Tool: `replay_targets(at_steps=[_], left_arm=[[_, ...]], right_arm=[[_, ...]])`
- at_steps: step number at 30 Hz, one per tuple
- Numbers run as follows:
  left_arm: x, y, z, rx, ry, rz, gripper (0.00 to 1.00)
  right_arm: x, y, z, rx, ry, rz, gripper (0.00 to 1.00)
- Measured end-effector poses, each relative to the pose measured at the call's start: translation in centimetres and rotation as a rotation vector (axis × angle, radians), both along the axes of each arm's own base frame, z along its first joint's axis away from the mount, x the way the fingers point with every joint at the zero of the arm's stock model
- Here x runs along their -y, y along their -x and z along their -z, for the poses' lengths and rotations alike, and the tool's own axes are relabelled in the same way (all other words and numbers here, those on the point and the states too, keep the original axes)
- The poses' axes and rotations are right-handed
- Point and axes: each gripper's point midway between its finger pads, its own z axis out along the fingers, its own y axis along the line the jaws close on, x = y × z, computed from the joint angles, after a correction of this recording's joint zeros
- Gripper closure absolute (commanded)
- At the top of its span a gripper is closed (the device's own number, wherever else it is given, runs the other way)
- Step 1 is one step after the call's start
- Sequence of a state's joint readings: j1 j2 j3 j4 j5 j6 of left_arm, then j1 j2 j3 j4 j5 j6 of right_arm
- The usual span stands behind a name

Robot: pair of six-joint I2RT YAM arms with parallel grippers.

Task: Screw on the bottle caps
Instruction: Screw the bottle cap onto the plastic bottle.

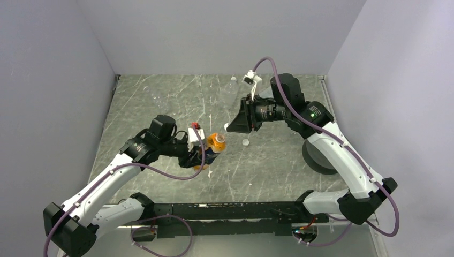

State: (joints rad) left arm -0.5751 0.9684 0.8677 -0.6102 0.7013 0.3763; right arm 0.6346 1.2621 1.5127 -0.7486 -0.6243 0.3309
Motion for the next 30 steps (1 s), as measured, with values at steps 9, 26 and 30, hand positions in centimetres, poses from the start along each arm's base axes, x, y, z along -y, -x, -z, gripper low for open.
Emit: replay_targets(at_steps=[9, 26, 30], left_arm=[[0.1, 0.0, 0.2, -0.002, -0.004, 0.007, 1.00], [0.3, 0.2, 0.5, -0.003, -0.013, 0.023, 1.00], [0.4, 0.2, 0.6, -0.001, -0.018, 0.032, 1.00]], right_arm=[[-1.0, 1.7, 0.0, 0.011, 0.036, -0.094, 0.85], [-1.9, 2.9, 1.7, 0.003, 0.122, -0.155, 0.85], [-1.8, 3.1, 1.9, 0.006, 0.147, -0.158, 0.86]])
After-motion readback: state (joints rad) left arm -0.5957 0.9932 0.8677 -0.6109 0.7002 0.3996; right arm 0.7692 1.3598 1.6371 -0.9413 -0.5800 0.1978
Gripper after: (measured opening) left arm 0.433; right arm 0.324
